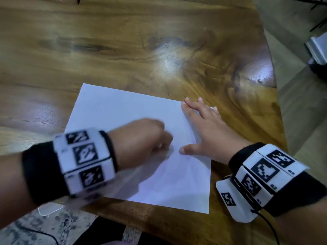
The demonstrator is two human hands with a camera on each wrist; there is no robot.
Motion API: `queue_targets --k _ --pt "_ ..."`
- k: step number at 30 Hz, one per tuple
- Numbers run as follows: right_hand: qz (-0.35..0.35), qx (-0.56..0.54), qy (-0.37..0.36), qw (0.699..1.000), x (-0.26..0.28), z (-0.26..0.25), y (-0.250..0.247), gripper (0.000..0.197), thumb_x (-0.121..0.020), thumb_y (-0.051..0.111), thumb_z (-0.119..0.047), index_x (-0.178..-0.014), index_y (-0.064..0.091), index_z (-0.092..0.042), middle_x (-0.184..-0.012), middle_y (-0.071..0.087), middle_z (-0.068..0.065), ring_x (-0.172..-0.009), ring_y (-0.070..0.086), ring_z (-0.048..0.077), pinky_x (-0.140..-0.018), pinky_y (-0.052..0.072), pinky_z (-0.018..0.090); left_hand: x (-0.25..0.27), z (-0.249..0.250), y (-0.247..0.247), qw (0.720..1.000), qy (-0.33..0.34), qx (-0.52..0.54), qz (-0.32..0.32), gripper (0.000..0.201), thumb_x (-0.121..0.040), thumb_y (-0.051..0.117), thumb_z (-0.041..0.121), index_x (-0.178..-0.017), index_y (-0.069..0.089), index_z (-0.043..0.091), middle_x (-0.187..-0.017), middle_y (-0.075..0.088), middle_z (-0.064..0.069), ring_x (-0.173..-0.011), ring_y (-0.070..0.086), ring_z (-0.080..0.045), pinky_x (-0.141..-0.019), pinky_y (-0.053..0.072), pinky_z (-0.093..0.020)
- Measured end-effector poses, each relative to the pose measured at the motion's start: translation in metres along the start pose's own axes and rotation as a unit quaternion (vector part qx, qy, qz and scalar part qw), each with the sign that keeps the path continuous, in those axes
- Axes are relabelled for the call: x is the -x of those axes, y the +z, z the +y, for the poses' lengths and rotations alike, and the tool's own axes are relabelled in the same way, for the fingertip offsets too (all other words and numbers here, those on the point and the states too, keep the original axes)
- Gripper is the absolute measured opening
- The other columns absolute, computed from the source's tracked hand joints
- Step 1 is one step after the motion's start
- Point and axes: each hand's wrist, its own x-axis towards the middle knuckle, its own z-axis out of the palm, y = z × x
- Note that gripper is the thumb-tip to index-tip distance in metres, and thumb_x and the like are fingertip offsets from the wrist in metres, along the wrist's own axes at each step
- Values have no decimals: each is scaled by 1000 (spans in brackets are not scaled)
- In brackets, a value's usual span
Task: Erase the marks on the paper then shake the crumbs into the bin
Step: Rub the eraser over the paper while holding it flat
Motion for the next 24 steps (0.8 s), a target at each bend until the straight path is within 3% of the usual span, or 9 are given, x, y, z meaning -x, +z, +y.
queue_targets --k 4,6,8,12,15,17,19,21,24 --pt "-3 1 -2 1000 0 0 0 109 -74 70 -48 -148 -7 -26 -155 -12 -17 -142 -21 9 -111 -15 30 -2 -1 11 1000 17 -15 6 24 -77 51 32 -64 56 13 -64 50 2 -58 49 -19 -57 38 -27" --pt "-4 -2 -2 1000 1 0 0 108 -74 70 -48 -148 -7 -26 -154 -11 -17 -142 -21 8 -112 -15 31 24 -16 27 996 6 -89 -3 21 -64 58 41 -69 60 21 -52 53 7 -53 50 -6 -60 48 -25" --pt "-3 -2 -2 1000 1 0 0 108 -74 69 -48 -148 -7 -26 -154 -12 -18 -141 -22 8 -113 -15 31 44 -20 38 996 23 -68 -45 15 -52 59 42 -62 63 31 -46 55 13 -53 51 -2 -67 54 -27" --pt "-3 2 -2 1000 1 0 0 108 -75 69 -48 -148 -7 -25 -154 -13 -17 -141 -22 8 -113 -14 32 19 -6 6 998 65 -6 -16 6 -74 59 23 -70 63 22 -69 46 8 -61 51 -13 -58 40 -21" --pt "-5 1 -1 1000 1 -1 -1 108 -74 69 -48 -148 -7 -25 -154 -12 -17 -141 -21 8 -112 -14 31 2 3 1 1000 29 6 5 13 -77 60 22 -65 59 16 -69 49 1 -60 50 -19 -59 41 -27" --pt "-6 1 -1 1000 1 -1 -1 108 -74 69 -48 -148 -7 -25 -154 -11 -17 -142 -21 8 -112 -14 31 16 -6 15 999 22 -22 17 15 -74 62 20 -61 56 17 -65 49 7 -60 50 -14 -60 43 -28" --pt "-6 0 -1 1000 1 0 -1 107 -75 69 -47 -148 -6 -25 -154 -11 -18 -142 -21 8 -113 -14 32 45 -11 28 999 6 20 -45 10 -70 66 22 -65 57 23 -64 46 12 -59 52 -9 -60 48 -24" --pt "-3 2 -2 1000 1 0 -1 107 -75 68 -48 -148 -6 -25 -154 -11 -17 -142 -21 9 -113 -14 32 54 -5 24 995 49 1 -82 11 -71 69 23 -77 61 28 -71 38 17 -62 55 -6 -55 43 -17" --pt "-3 6 -1 1000 1 -1 0 107 -75 69 -48 -148 -6 -24 -155 -11 -16 -142 -20 10 -113 -14 32 27 1 9 996 64 -15 -62 7 -78 59 27 -76 64 23 -73 47 8 -67 56 -15 -60 43 -25"
